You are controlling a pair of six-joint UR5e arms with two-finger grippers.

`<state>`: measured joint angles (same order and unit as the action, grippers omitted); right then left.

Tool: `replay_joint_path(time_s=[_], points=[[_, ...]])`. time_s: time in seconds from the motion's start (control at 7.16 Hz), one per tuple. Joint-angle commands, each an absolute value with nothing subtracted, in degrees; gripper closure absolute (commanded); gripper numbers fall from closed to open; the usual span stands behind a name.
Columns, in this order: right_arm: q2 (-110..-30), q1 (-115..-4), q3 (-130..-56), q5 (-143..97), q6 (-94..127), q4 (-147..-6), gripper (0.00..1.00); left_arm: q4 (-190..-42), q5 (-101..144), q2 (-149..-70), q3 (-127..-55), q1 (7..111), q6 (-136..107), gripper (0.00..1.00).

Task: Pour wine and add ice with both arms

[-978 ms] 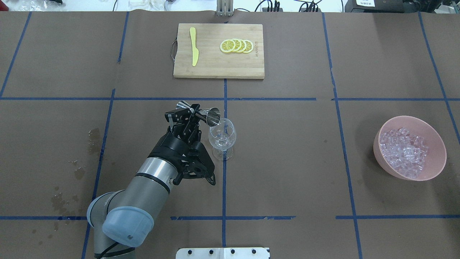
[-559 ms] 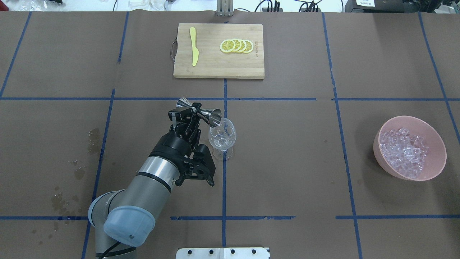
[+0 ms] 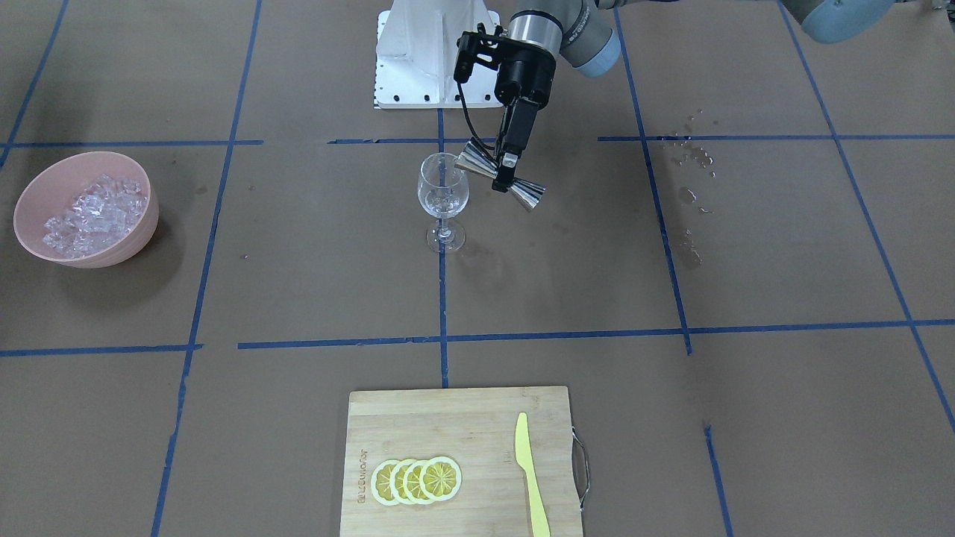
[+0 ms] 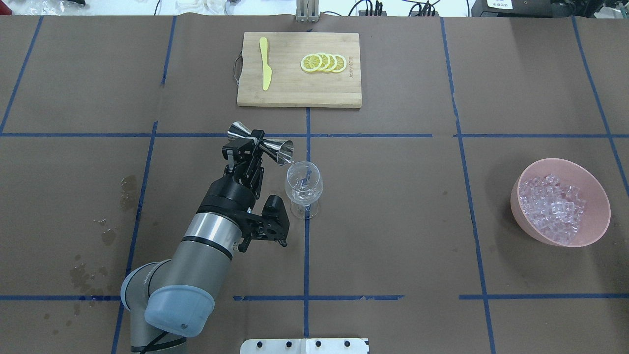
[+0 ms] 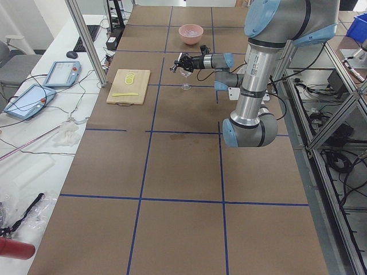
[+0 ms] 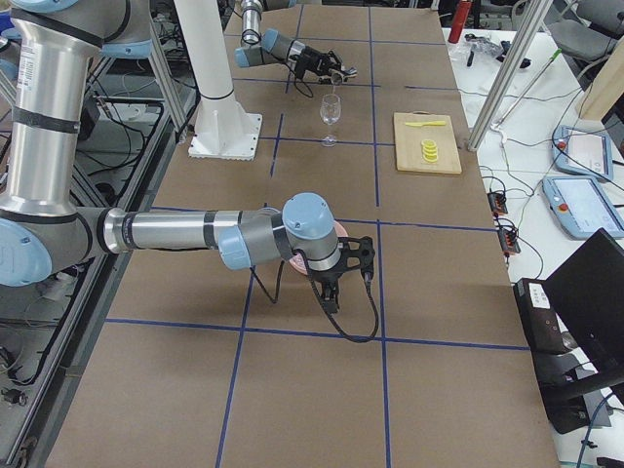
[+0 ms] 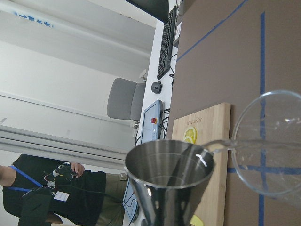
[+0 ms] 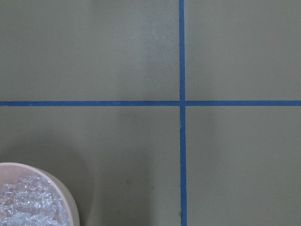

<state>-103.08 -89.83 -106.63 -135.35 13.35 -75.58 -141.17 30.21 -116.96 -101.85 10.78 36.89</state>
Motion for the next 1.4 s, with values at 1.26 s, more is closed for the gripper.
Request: replay_joint_path(time_s=[1.26], points=[[-103.27,-89.82,-105.82,-135.44,13.71,-75.59,0.00,-154.86,34.31,-116.55,-99.05,9.84,29.76,1.00]])
